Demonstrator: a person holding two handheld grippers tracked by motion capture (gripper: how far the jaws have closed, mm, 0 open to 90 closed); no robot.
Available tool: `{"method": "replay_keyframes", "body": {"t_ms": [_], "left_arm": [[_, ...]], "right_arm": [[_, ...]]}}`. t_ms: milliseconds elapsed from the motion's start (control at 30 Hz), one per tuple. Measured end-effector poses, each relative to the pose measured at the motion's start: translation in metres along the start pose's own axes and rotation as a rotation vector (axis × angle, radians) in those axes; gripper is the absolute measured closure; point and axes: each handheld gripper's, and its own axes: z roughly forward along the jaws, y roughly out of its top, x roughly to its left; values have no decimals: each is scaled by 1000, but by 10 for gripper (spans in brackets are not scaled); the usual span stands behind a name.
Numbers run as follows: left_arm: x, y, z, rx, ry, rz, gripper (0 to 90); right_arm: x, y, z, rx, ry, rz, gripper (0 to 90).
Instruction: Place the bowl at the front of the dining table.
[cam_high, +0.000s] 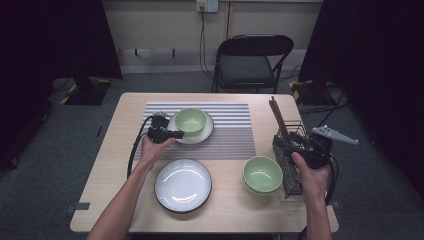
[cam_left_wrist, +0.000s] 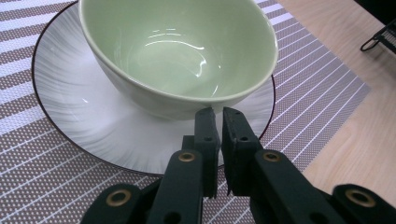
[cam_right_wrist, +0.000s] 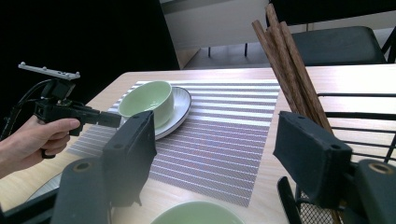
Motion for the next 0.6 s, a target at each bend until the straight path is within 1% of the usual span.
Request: {"method": "replay_keyframes", "body": {"t_ms": [100,133,167,200,233,267,300,367,467,533,567,600], "left_arm": [[0,0,-2,-4,-4,2,845],[0,1,-3,-11,-21,0,848],[-1,1,-4,-19,-37,7,860],[-3,1,-5,-30,-60,17,882],[-5,1,-4,-29,-88,15,896],[-8,2,-3,-22,-96,29,897],[-11,2,-1,-26,-101,38,894],[-15,5,2,-32,-109,48,868],[-18,7,8,-27,-107,43,850],[-17,8,12,-2,-96,59,856],[-16,9,13,-6,-88,62,859],[-16,10,12,-21,-94,49,865]], "right_arm": [[-1,0,0,0,1,2,290],[-1,0,1,1,0,2,290],[-1,0,1,2,0,3,290],[-1,0,1,3,0,2,289],[-1,0,1,3,0,2,290],[-1,0,1,3,0,3,290],[-1,0,1,3,-1,4,289],[-1,0,1,3,-2,2,290],[-2,0,1,2,0,4,290],[-3,0,1,1,-1,5,290],[-3,0,0,1,-1,5,290],[-4,0,0,1,-2,5,290]]}}
